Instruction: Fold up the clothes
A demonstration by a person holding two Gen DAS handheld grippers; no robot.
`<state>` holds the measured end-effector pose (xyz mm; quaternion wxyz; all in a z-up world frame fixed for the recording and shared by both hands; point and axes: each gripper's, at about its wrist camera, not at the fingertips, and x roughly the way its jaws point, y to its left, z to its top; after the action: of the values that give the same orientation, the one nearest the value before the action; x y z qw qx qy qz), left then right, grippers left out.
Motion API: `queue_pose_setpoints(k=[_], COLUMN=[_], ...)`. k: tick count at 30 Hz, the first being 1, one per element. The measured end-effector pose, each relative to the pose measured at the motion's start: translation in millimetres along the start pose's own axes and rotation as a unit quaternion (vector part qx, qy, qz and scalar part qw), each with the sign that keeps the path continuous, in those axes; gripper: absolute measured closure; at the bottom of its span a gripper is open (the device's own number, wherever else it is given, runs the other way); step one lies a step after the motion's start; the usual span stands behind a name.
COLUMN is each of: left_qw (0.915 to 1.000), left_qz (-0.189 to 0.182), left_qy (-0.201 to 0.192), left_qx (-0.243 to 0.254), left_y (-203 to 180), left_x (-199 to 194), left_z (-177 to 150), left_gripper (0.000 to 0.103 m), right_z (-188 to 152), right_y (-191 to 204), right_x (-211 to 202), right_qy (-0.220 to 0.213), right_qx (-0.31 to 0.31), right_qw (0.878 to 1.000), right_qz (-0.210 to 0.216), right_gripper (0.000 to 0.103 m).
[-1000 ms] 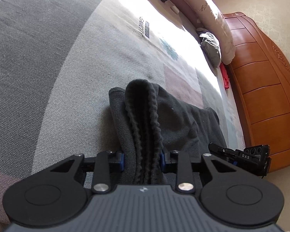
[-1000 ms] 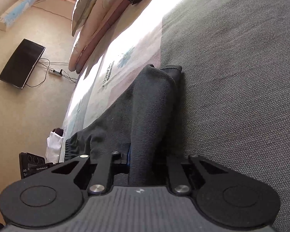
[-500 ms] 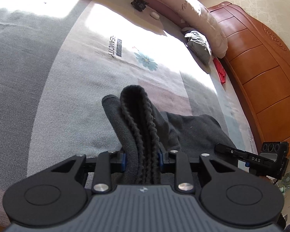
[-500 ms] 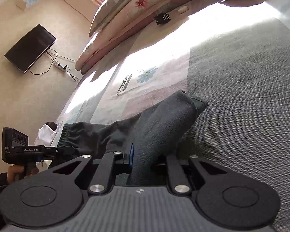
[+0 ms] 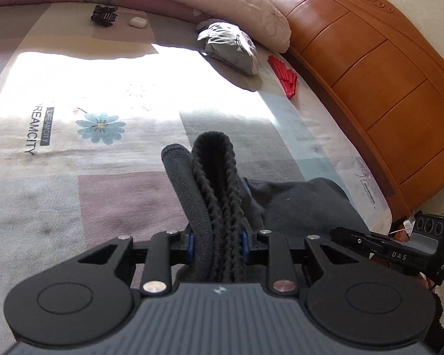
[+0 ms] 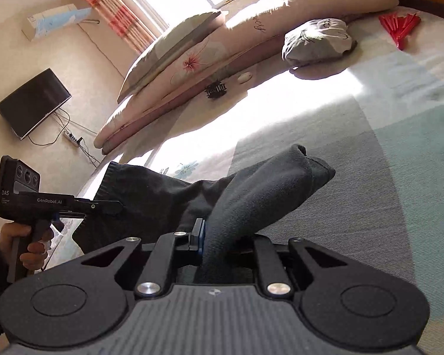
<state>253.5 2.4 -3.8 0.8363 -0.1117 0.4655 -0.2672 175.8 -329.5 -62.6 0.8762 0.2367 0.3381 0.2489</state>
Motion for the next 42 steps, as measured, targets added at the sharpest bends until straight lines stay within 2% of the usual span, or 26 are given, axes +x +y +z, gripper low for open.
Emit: queue_pose_setpoints(k=[5,10,20,25,30,34,35,38,41,42], left_qw=[0.9969,0.9887,0.9693,0.9592,0.9395,0.9406,0.9409,0.9488,0.9525,0.9543], left_qz=[-0.02,-0.032,-0.03,-0.02,-0.001,0.027,0.036,0.046,0.088,0.087], left_qy=[0.029,0.048,0.084,0.09,0.114,0.125,0.124,0.1,0.054,0.052], left_qx=[0.07,0.139,0.229,0.267,0.323,0.315,0.313,0.296,0.286,0.281], left_y=[-65,-134,-258,-307,-339,-345,-344,-336,-326,-324], left_x=[57,113,234,290,338,365,368,360,343,336], left_z=[43,82,155,174,170,174,175,181,191,190], left_gripper=[0.078,0.079,0.08,0.08,0.079,0.078,0.072,0.065,0.065,0.062], right_z=[8,17,37,33,22,15,12,3,-10,-14], right_y=[-38,-72,-126,-151,-171,-178,-180,-189,-195,-197], right_x=[-47,-84,-120,-122,-113,-110,-111,-112,-113,-117], right_qy=[-0.054,-0.104,-0.17,-0.196,-0.19,-0.179,-0.174,-0.151,-0.142,-0.145], right_qx=[0.031,0.057,0.092,0.124,0.154,0.153,0.157,0.182,0.199,0.206], right_qw=[0.997,0.989,0.969,0.959,0.956,0.958,0.958,0.96,0.959,0.958], right_qz=[-0.042,-0.09,-0.152,-0.164,-0.162,-0.165,-0.164,-0.148,-0.142,-0.139], right_gripper=[0.087,0.087,0.086,0.086,0.085,0.083,0.078,0.046,0.044,0.042])
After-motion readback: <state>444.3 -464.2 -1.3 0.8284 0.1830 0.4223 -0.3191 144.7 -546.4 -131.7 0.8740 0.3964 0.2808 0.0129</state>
